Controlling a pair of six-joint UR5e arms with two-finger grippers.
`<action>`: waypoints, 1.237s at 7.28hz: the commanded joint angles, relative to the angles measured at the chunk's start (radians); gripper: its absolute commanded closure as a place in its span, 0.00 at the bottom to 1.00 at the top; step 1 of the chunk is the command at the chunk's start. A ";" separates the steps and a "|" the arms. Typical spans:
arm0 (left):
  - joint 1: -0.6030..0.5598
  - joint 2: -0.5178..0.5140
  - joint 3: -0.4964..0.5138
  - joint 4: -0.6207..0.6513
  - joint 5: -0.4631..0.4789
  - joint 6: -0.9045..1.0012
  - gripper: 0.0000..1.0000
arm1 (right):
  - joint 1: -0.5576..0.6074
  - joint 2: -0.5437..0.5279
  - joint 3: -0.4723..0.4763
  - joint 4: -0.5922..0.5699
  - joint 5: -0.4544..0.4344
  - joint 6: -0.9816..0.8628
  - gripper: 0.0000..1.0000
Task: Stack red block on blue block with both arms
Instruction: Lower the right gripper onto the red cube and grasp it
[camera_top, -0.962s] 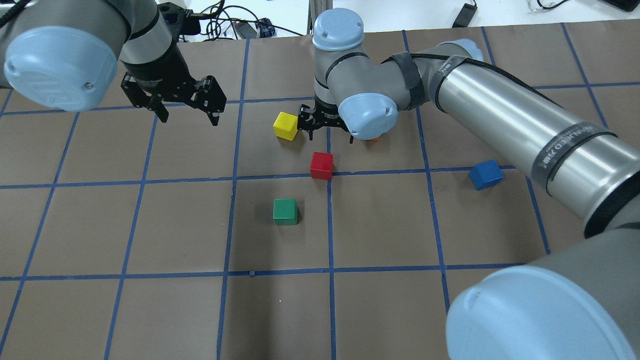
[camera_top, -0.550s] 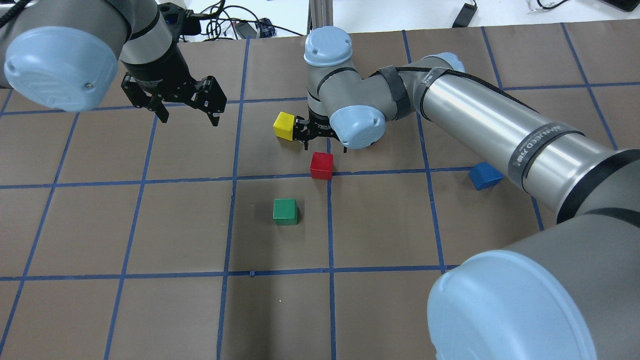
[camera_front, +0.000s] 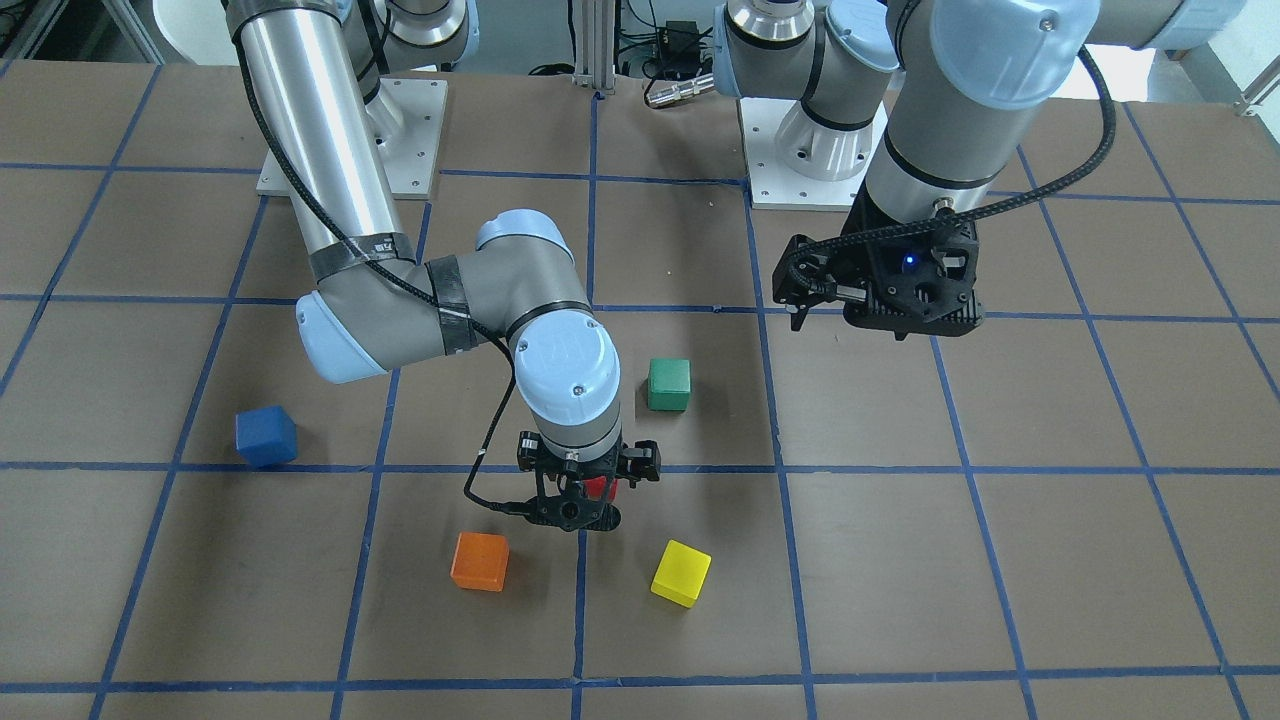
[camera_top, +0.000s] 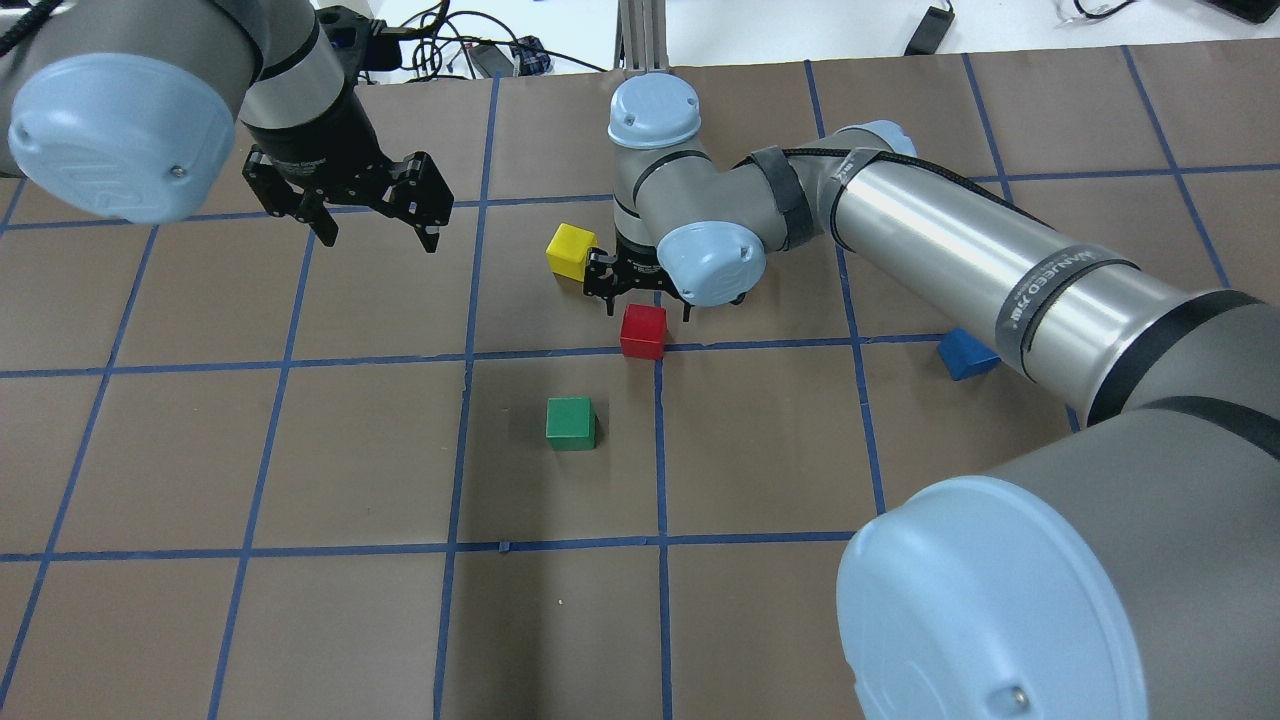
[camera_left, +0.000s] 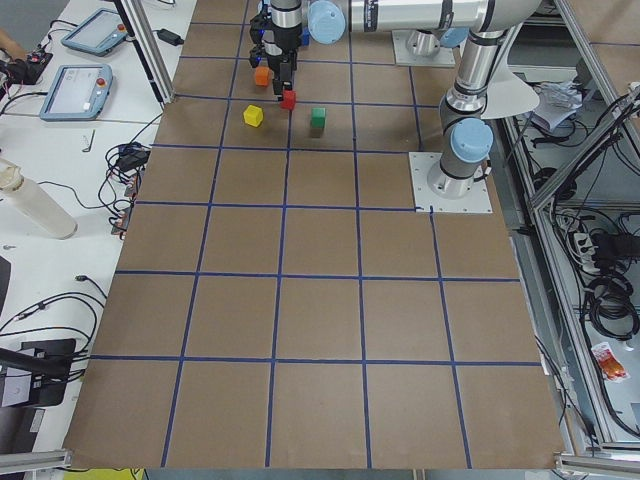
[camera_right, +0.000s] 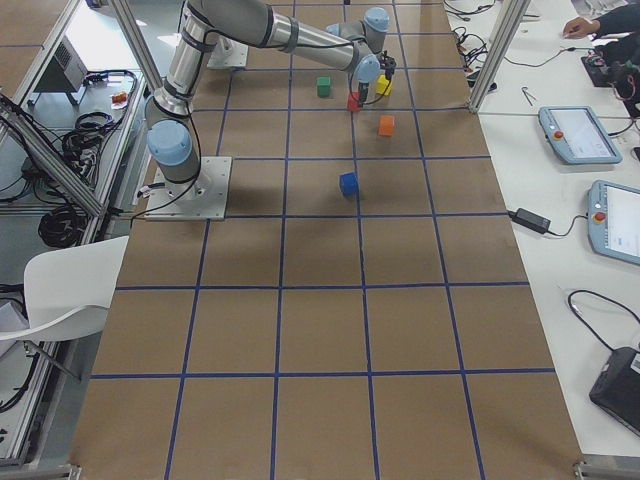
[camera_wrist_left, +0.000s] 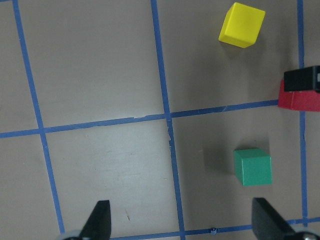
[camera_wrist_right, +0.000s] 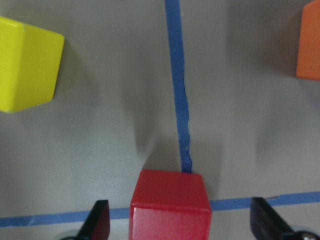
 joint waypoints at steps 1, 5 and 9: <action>-0.001 0.001 -0.001 -0.001 -0.001 0.000 0.00 | 0.000 0.009 0.004 0.006 0.019 0.007 0.29; 0.000 0.000 0.001 0.000 -0.002 0.000 0.00 | -0.002 0.004 -0.005 0.051 0.013 0.042 1.00; 0.000 0.000 0.001 0.000 -0.002 0.000 0.00 | -0.082 -0.074 -0.173 0.329 -0.011 -0.034 1.00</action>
